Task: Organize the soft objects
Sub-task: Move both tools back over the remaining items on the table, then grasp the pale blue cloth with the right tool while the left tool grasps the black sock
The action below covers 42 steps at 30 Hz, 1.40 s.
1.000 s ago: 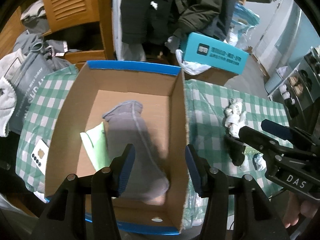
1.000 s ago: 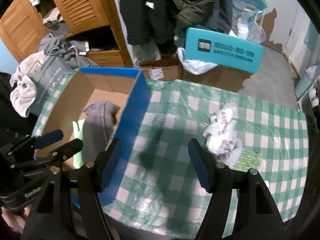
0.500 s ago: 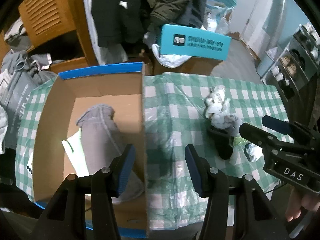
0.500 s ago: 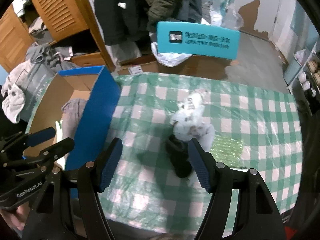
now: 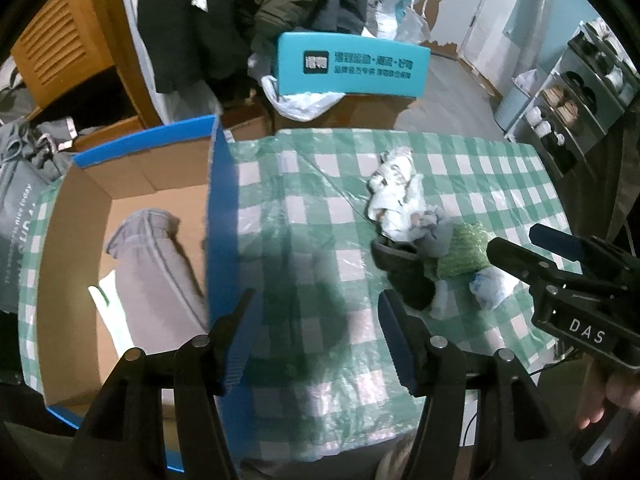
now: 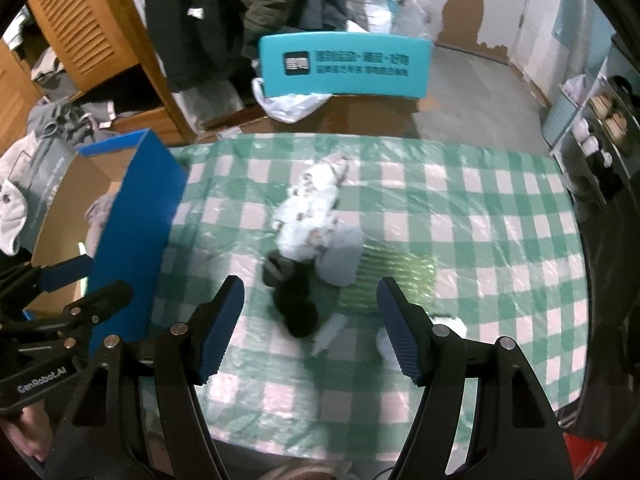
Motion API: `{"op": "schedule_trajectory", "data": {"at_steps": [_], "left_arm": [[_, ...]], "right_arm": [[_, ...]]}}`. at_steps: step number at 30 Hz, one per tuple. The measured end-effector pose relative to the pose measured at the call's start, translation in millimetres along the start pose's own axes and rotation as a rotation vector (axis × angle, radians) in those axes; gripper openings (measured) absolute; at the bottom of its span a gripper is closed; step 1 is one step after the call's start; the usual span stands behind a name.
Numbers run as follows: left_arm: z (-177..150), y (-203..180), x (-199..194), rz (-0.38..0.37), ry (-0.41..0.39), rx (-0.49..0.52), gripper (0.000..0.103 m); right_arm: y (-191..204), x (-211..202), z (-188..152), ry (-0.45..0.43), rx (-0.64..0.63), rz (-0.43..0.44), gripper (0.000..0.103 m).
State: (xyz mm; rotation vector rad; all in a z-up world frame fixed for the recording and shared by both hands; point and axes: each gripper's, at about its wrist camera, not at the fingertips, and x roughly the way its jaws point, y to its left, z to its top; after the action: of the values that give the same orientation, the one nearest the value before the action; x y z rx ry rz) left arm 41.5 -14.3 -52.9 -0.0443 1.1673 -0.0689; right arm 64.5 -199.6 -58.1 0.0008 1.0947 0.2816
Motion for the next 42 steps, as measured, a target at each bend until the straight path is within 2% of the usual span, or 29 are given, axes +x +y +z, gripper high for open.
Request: {"op": "schedule_trajectory", "data": {"at_steps": [14, 26, 34, 42], "left_arm": [[2, -28, 35, -0.020, 0.088, 0.006, 0.062], [4, -46, 73, -0.029, 0.174, -0.015, 0.062], [7, -48, 96, -0.036, 0.211, -0.058, 0.062], [12, -46, 113, -0.049, 0.238, -0.103, 0.062]], "right_arm": [[-64, 19, -19, 0.059, 0.111, -0.063, 0.071], [-94, 40, -32, 0.112, 0.178, -0.089, 0.071], [-115, 66, -42, 0.176, 0.275, -0.076, 0.071], [-115, 85, -48, 0.217, 0.297, -0.087, 0.071]]}}
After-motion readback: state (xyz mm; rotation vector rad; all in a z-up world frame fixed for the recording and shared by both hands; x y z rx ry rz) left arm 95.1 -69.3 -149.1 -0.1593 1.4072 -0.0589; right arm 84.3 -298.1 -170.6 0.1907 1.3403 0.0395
